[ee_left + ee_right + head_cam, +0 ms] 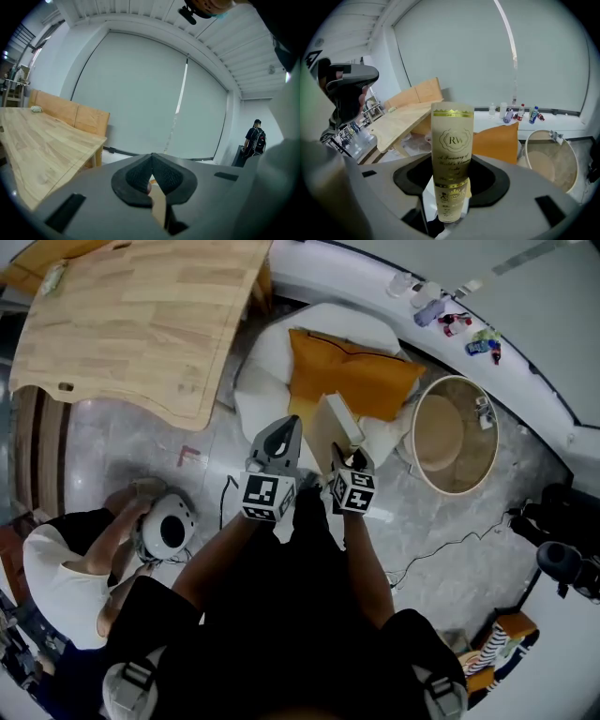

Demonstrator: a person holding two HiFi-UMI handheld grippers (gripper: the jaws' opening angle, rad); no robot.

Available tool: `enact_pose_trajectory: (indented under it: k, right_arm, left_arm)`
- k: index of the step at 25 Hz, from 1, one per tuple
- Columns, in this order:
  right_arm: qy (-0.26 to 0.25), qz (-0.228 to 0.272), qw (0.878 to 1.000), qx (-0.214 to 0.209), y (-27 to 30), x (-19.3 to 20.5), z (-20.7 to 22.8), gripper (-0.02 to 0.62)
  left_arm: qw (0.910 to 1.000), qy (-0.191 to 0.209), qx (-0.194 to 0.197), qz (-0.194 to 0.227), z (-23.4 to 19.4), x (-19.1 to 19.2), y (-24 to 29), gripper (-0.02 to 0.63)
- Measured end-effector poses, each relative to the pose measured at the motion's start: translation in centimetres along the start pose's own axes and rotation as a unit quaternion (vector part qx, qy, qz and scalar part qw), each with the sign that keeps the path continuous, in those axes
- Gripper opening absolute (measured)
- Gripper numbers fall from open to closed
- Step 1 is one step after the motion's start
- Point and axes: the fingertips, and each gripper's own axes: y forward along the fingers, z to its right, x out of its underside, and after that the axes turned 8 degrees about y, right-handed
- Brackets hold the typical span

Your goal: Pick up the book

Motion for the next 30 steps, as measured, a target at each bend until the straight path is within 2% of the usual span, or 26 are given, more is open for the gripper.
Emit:
enact_pose_trajectory:
  k: [10,18,30]
  right_arm:
    - [-0.051,0.077,0.995,-0.028,-8.4,-6.0,-3.4,0.229]
    - [-0.048,0.128,0.99,-0.04,-12.9,-8.4,-4.4,0.229]
    - [-0.051,0.158,0.985,-0.042,-15.4,-10.3,-4.2,0.229]
  left_arm:
    - [0.9979,0.034,-0.005,0.055,1.0,-6.5,-2.0,0.002]
    - [0.9974,0.04,0.0,0.06,2.6,-6.4,-3.8,0.002]
    - [0.9966,0.051,0.009,0.065,3.8,-6.8,-3.7,0.002]
